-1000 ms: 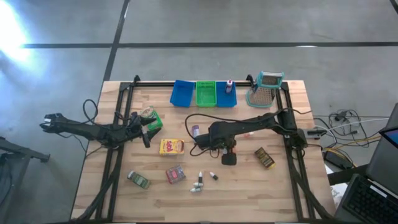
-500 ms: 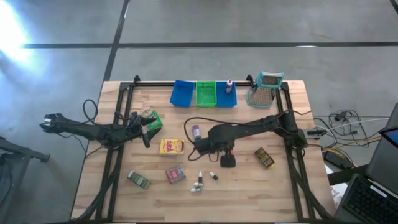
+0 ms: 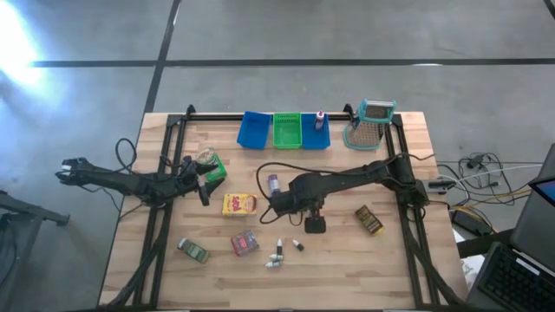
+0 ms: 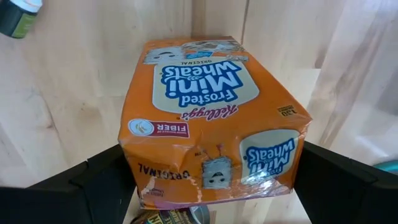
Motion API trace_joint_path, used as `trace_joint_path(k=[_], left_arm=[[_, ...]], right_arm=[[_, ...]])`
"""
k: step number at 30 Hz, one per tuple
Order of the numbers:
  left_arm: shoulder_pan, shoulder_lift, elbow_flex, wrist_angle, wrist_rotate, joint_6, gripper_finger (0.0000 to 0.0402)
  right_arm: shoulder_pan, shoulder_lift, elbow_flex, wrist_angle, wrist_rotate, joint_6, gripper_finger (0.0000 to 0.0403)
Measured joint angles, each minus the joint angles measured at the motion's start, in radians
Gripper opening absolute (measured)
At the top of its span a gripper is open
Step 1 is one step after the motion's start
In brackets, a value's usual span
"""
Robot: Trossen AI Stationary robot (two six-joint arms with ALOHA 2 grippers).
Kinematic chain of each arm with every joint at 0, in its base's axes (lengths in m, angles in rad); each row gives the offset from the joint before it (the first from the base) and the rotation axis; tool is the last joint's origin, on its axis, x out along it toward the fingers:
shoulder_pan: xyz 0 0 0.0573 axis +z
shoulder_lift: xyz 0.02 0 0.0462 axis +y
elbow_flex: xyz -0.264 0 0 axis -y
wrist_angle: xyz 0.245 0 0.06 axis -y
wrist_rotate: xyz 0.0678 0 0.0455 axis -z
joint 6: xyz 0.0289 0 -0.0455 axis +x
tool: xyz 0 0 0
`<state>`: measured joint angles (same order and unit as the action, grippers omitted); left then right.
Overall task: Pick & Place Kitchen Items
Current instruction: Put the orange cereal box into the left blue bin
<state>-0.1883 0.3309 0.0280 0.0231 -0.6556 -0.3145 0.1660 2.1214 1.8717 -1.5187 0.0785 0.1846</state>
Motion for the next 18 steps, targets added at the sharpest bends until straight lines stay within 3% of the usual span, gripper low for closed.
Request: trace_joint_path(k=[18], left_arm=[[0.000, 0.000, 0.000, 0.000, 0.000, 0.000, 0.0294]], right_arm=[[0.007, -0.003, 0.006, 0.039, 0.008, -0.023, 0.0364]])
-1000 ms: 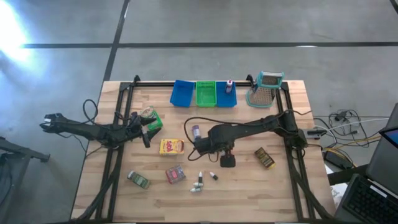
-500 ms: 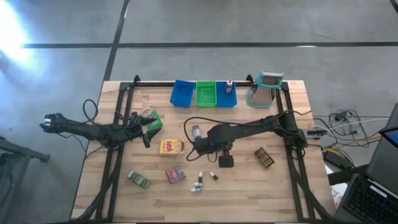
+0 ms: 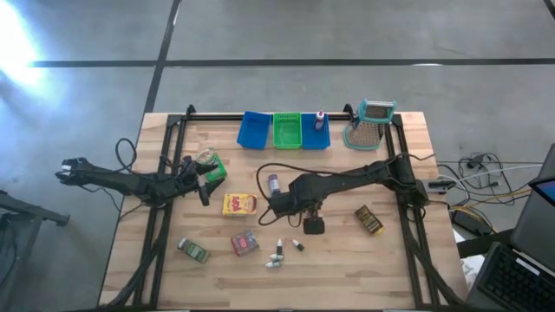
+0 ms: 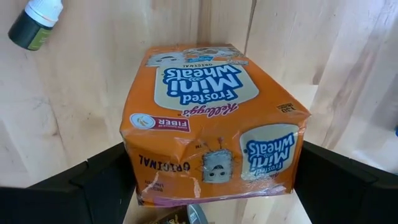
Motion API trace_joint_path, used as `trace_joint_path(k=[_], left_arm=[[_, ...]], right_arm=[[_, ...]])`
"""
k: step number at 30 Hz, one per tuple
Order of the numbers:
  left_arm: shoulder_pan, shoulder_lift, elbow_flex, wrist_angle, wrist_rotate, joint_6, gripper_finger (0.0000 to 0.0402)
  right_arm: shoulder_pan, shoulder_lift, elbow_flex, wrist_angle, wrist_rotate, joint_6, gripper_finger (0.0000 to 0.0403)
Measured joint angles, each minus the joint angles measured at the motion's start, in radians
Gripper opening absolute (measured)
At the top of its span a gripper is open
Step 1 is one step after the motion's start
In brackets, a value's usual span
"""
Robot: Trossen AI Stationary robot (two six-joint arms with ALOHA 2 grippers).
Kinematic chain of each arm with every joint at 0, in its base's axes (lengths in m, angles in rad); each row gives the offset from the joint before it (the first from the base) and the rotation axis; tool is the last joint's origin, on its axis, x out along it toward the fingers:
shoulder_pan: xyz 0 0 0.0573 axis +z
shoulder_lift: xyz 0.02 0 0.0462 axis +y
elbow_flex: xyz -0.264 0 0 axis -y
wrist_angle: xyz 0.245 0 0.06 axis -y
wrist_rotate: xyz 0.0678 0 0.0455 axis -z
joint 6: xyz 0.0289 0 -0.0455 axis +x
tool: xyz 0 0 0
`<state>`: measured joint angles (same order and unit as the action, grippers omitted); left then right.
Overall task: Pick & Place Kitchen Items
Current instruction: Put the orange cereal box into the left blue bin
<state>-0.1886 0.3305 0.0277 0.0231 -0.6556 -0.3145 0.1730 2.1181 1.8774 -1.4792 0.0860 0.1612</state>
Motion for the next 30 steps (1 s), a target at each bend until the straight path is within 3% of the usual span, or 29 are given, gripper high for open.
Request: trace_joint_path(k=[30], left_arm=[[0.000, 0.000, 0.000, 0.000, 0.000, 0.000, 0.0294]], right_arm=[[0.021, -0.044, 0.001, 0.097, 0.044, -0.016, 0.0364]])
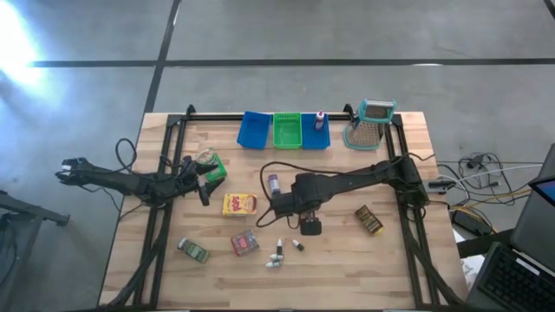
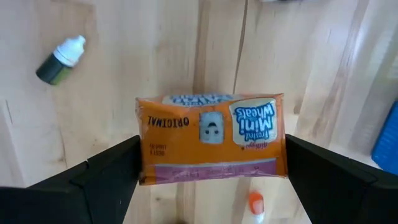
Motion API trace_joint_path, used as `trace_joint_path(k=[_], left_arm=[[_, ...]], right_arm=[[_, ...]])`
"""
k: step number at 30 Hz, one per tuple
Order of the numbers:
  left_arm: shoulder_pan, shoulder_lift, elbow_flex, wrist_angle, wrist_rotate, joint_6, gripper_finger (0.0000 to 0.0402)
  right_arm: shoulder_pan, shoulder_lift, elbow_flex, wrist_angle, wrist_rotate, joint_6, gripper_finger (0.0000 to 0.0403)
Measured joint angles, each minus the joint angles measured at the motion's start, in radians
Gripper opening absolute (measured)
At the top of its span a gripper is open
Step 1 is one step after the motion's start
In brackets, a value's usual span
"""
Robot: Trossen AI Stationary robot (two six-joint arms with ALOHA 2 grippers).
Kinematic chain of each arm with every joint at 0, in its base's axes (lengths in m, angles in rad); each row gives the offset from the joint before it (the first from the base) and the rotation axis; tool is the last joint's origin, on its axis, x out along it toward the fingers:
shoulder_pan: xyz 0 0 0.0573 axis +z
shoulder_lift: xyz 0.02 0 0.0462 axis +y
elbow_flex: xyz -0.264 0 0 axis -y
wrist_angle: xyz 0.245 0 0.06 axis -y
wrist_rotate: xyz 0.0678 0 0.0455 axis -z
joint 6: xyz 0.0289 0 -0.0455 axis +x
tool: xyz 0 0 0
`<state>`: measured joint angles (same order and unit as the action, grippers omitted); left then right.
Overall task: Pick & Place Kitchen Items
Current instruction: Put the orange cereal box into the left blue bin
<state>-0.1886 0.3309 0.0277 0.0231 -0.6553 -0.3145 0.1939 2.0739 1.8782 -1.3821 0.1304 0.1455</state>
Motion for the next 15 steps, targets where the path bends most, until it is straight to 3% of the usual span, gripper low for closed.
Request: trace_joint_path(k=[15], left_arm=[[0.000, 0.000, 0.000, 0.000, 0.000, 0.000, 0.0294]], right_arm=[[-0.005, 0.000, 0.000, 0.009, -0.003, 0.009, 0.0363]])
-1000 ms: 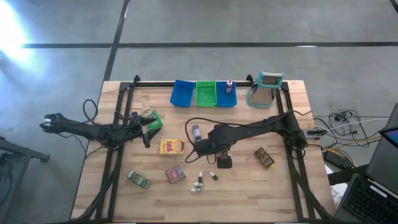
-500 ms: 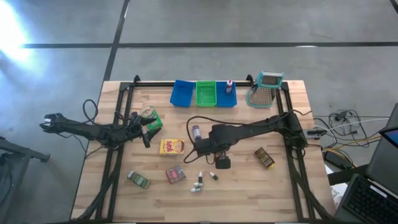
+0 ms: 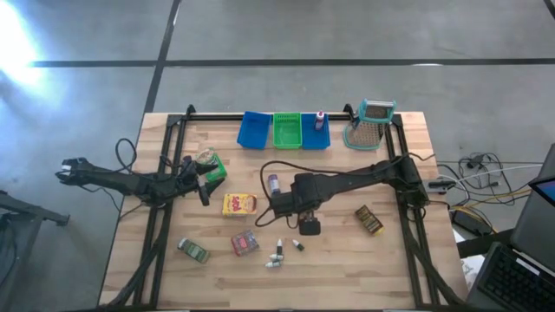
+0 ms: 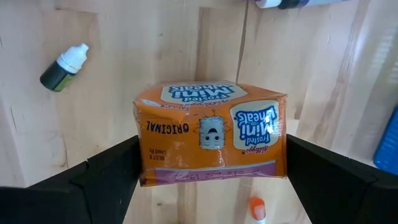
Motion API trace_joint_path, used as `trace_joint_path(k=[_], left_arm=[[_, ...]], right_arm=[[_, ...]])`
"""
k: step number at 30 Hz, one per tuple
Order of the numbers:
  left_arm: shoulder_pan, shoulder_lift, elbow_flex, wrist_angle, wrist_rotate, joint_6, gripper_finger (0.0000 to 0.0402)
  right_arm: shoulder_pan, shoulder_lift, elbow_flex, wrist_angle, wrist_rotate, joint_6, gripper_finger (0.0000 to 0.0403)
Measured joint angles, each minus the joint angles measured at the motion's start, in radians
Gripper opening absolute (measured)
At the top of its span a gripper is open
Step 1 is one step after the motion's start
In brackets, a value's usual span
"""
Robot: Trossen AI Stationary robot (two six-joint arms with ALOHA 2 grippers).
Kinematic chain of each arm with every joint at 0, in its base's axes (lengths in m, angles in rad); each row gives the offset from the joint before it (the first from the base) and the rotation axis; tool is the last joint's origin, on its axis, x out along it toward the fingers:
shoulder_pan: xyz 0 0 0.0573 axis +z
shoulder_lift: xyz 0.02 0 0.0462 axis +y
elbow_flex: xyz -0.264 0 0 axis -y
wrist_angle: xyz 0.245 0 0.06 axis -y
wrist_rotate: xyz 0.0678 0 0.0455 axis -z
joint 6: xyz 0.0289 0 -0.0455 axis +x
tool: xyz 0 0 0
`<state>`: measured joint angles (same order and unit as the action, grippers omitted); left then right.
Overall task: Pick & Place Kitchen Items
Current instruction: Put the orange cereal box into the left blue bin
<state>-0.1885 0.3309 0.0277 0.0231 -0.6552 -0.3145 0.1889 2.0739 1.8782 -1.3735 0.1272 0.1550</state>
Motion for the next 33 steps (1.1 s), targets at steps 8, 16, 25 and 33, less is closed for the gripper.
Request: trace_joint_path(k=[8, 16, 25, 33], left_arm=[[0.000, 0.000, 0.000, 0.000, 0.000, 0.000, 0.0294], [0.000, 0.000, 0.000, 0.000, 0.000, 0.000, 0.0294], [0.000, 0.000, 0.000, 0.000, 0.000, 0.000, 0.0294], [0.001, 0.000, 0.000, 0.000, -0.006, 0.094, 0.0294]], right_arm=[[-0.011, 0.000, 0.000, 0.005, 0.003, 0.098, 0.0363], [-0.039, 0.000, 0.000, 0.015, 0.001, 0.312, 0.0363], [-0.046, 0.000, -0.001, 0.095, 0.003, 0.367, 0.0358], [-0.064, 0.000, -0.001, 0.123, 0.003, 0.382, 0.0335]])
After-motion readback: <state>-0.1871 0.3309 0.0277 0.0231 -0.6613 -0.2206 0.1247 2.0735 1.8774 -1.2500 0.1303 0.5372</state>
